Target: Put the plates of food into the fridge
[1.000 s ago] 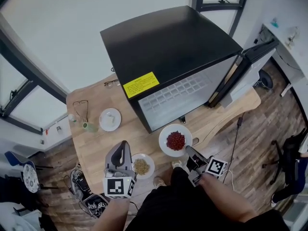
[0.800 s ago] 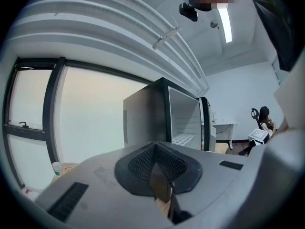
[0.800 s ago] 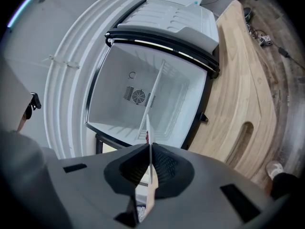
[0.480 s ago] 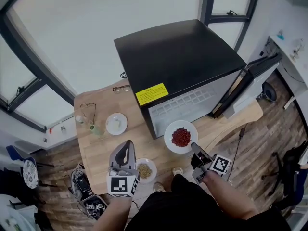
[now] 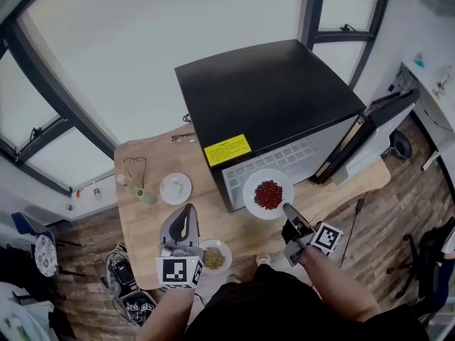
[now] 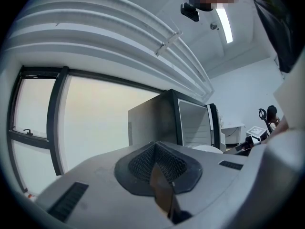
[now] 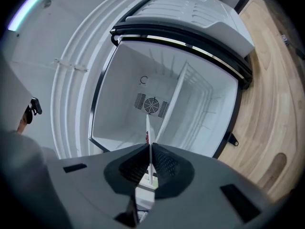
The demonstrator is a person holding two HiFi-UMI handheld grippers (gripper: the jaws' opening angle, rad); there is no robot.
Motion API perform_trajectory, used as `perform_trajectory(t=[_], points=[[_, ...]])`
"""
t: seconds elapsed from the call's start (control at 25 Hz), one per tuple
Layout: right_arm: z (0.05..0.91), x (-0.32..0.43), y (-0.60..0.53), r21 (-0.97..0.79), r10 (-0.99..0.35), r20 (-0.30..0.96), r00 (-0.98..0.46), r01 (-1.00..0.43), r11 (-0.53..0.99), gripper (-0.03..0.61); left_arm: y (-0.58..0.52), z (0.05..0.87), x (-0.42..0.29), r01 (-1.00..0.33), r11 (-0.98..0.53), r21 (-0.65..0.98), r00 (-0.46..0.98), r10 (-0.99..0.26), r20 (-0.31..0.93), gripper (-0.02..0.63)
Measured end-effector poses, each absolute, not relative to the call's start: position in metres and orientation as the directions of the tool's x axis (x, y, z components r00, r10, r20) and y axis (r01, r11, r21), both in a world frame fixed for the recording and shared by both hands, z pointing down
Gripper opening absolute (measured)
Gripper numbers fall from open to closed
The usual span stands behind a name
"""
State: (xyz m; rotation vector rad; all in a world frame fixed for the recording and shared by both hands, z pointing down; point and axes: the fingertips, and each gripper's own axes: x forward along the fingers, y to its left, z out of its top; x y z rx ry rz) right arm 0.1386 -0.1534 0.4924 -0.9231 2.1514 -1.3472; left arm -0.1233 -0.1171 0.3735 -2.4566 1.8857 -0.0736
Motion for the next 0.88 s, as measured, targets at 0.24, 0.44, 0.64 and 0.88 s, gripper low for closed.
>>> perform_trajectory(t=[0.24, 0.44, 0.64, 0.88], points=[[0.483, 0.134, -0.176, -0.903, -0.733, -0.018, -0.680, -0.304, 0.304, 0.034, -0.125, 0.364, -0.129, -0.970, -0.234, -0.072, 0.235, -0.972, -0.008, 0.005], [0.478, 0.128, -0.195, -0.893, -0.730, -0.021, -0.683, -0.315, 0.320, 0.034, -0.130, 0.362, -0.135, -0.974, -0.213, -0.074, 0.215, -0.977, -0.014, 0.005], [0.477, 0.118, -0.210, -0.887, -0.729, -0.006, -0.684, -0.332, 0.320, 0.034, -0.133, 0.358, -0.143, -0.977, -0.202, -0.074, 0.204, -0.978, -0.030, 0.005], [0.476, 0.102, -0.228, -0.877, -0.717, 0.028, -0.696, -0.361, 0.316, 0.034, -0.138, 0.356, -0.152, -0.980, -0.183, -0.077, 0.185, -0.982, -0.024, 0.005]])
